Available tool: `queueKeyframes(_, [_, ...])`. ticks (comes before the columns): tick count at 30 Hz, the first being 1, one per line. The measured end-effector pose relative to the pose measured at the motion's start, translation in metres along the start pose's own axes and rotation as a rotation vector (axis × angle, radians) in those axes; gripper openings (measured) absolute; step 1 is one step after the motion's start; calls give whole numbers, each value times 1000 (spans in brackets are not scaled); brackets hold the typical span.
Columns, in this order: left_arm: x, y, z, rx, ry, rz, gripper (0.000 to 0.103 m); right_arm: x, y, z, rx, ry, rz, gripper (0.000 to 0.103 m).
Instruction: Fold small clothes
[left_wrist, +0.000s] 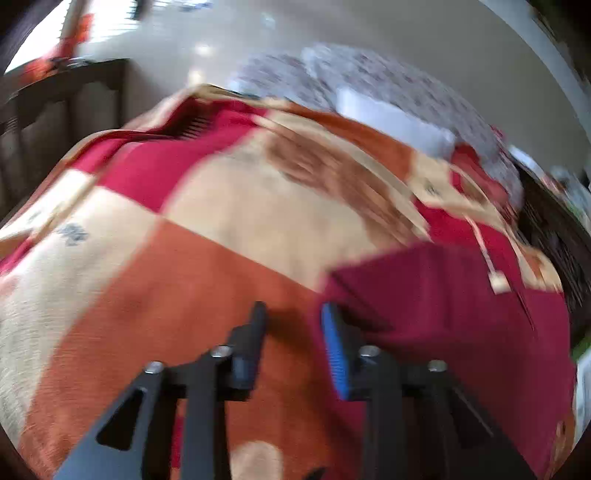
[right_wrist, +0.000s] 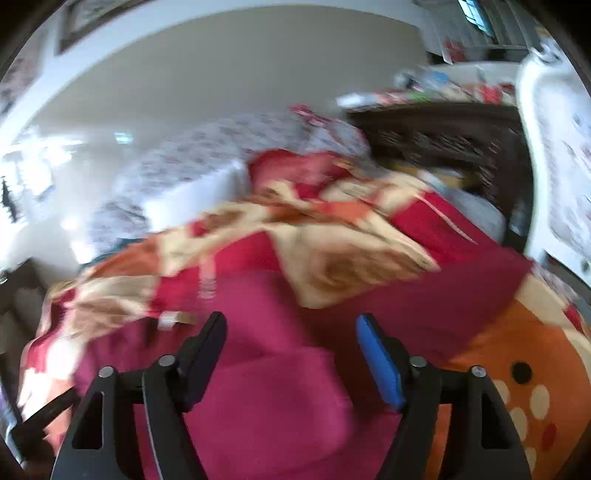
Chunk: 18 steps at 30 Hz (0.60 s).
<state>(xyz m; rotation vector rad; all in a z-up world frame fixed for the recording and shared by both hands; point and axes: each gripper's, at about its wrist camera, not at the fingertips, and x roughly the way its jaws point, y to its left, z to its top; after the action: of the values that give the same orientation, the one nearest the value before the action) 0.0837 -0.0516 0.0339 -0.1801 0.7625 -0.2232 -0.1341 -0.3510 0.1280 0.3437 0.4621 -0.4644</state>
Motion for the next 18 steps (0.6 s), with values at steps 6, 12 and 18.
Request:
queueKeyframes(6, [-17,23,0,-35,43,-32,42,35,91,-14,-105,242,384,82])
queueKeyframes(12, [-36,19,-8,8,109,-146,61,80,183,-31,-410,335,460,71])
queueKeyframes(18, [-36,7,-16,186,152,-64,62,134,227,-41,-484,450,560,58])
